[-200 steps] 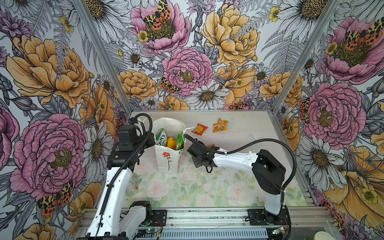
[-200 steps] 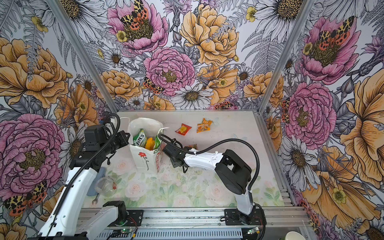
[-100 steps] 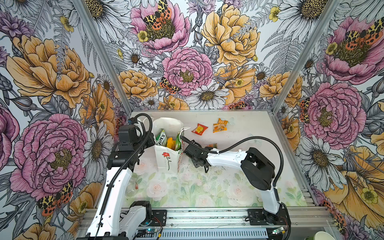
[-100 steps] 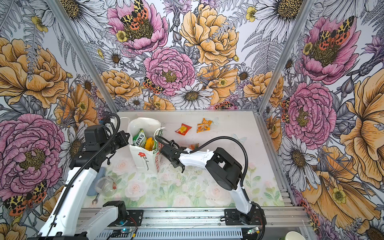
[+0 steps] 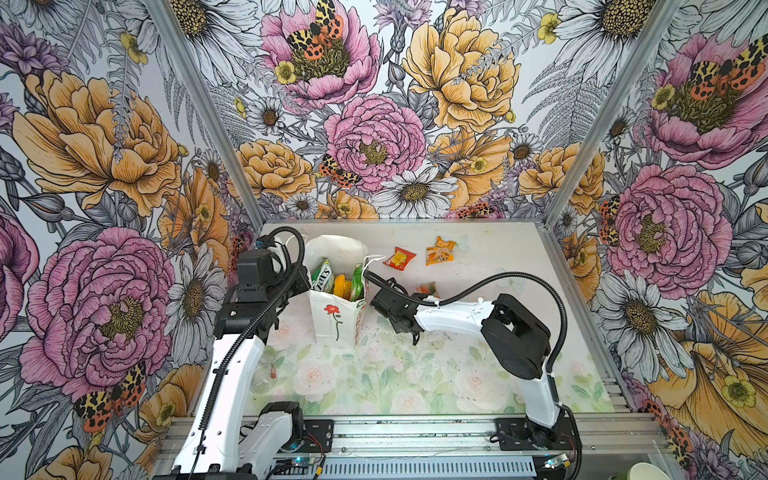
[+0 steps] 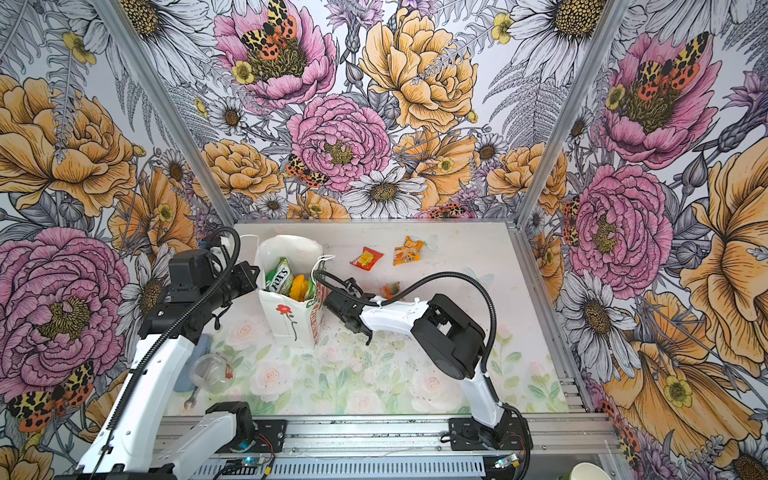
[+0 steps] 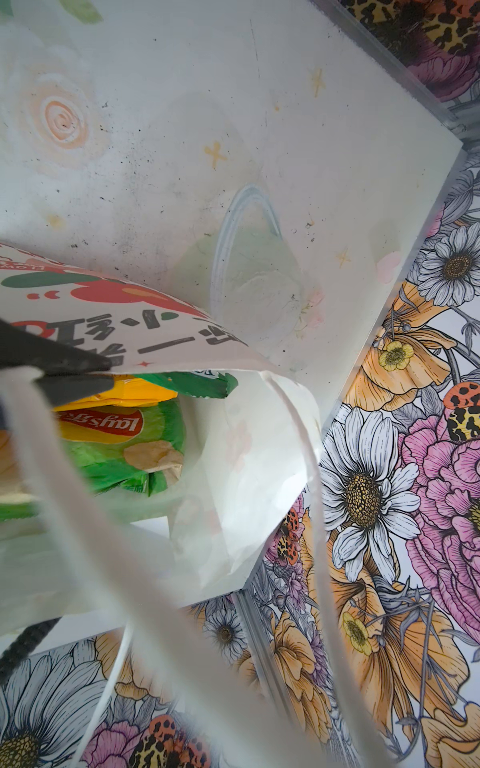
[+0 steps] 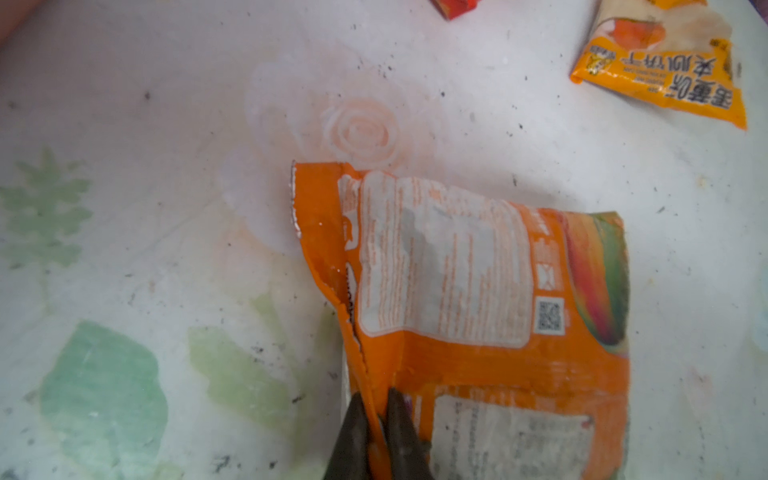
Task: Place the snacks into the paper bag
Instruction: 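Lift the orange FOX'S bag with the right gripper toward the paper bag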
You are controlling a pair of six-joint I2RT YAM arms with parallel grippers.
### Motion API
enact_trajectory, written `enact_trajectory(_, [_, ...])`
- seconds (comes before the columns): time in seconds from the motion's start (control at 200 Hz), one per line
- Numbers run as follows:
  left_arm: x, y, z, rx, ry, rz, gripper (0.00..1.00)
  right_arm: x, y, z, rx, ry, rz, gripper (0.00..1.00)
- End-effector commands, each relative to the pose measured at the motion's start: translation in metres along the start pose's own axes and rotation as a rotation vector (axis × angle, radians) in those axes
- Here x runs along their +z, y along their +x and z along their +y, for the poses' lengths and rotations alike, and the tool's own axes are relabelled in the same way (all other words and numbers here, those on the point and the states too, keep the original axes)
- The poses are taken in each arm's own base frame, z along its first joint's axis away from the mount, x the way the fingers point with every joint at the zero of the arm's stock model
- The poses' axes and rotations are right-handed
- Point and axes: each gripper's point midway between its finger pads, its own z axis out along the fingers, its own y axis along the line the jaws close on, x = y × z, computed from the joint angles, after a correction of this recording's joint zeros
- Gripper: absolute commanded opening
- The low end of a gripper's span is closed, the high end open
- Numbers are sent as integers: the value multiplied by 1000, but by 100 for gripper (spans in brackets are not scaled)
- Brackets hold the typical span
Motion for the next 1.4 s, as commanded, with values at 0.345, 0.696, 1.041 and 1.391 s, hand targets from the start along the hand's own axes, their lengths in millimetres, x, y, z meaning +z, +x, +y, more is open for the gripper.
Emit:
enact_trajectory(0.345, [-7,-17,-10,0,40,-69,5,-48,-17,-37,233,-72,-128,0])
enact_trajectory(0.696, [-6,-17,-13,1,57,-67,5,-86,-26,-90,505,-180,-249,0])
enact_trajectory(1.041, [-11,-19,-23,9,110,-76,5,-110,-44,-132,688,-299,-306,0])
enact_trajectory(1.391, [-13,-16,-32,29,142,-73,5,-212,-134,-172,735,-476,-570,0])
